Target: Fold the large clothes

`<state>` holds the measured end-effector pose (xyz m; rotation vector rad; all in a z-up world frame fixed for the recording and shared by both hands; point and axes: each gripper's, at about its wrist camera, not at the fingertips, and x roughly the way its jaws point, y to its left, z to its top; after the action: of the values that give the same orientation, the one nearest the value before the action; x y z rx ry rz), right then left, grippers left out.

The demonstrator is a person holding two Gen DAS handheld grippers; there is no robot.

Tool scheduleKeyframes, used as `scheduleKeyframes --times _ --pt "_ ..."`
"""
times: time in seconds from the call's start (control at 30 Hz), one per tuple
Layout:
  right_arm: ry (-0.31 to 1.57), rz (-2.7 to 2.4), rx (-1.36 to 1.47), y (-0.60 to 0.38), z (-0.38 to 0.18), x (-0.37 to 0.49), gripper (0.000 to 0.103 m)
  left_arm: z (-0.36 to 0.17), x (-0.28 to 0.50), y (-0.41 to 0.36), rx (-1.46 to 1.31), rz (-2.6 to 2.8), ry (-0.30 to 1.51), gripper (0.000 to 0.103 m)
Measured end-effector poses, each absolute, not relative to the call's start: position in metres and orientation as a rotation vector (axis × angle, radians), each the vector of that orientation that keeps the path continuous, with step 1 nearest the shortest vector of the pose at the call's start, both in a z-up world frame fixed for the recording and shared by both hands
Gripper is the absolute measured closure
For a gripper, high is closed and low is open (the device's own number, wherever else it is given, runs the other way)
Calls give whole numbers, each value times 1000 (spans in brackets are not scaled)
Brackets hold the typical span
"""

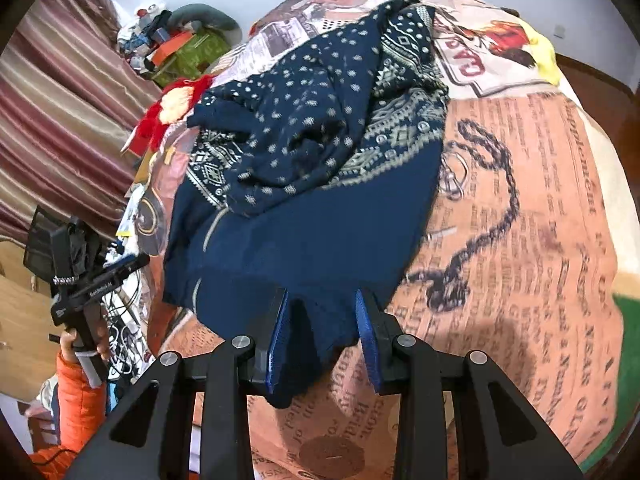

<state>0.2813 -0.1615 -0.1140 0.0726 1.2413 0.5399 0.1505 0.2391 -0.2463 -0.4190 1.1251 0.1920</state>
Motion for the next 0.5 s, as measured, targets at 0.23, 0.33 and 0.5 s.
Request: scheduleKeyframes --times 0.23,0.33,0.5 --pt "1204 610 185 -161 -116 275 29 -301 140 252 -577 195 1217 31" --pt "1192 590 157 -154 -117 276 29 -307 142 251 -593 207 1198 28" --pt "1207 541 235 -168 -113 286 29 -303 158 244 -566 190 1187 27"
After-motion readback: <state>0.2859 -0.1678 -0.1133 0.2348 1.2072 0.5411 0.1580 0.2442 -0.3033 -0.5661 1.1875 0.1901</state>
